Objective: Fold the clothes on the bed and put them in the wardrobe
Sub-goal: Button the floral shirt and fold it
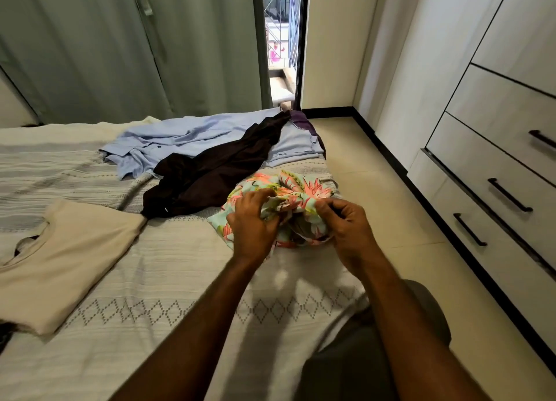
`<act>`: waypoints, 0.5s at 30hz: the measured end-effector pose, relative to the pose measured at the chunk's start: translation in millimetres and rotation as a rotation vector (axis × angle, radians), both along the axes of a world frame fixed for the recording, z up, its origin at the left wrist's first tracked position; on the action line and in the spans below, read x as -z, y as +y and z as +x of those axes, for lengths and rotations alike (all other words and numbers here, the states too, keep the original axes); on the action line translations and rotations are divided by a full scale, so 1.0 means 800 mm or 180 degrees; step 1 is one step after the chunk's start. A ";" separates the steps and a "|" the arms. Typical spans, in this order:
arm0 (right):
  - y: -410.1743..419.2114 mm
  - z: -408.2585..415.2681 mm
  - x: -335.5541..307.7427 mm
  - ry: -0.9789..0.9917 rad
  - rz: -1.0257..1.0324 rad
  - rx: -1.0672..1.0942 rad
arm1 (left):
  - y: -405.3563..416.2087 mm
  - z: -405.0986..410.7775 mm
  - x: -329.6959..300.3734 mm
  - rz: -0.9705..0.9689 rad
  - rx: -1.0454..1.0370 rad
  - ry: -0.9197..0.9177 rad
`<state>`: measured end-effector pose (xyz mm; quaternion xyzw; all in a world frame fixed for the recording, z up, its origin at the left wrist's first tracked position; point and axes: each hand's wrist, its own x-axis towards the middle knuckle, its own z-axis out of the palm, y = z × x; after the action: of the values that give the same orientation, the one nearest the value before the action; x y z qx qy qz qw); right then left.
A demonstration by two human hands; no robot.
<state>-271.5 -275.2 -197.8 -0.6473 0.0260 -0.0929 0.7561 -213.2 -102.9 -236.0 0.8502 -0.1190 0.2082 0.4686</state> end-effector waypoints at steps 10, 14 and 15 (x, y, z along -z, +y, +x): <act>-0.078 0.020 -0.035 0.0274 -0.0672 -0.0086 | 0.037 0.038 -0.053 0.0029 0.1035 -0.0098; -0.086 0.037 -0.040 0.0248 -0.2388 0.0491 | 0.050 0.042 -0.078 0.0019 0.1140 -0.0370; -0.087 0.040 -0.042 0.0185 -0.2674 0.0581 | 0.051 0.038 -0.085 0.0017 0.1295 -0.0188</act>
<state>-239.9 -345.1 -164.3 -0.8963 0.0643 -0.1436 0.4145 -183.1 -62.1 -167.7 0.8035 -0.3025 0.1337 0.4950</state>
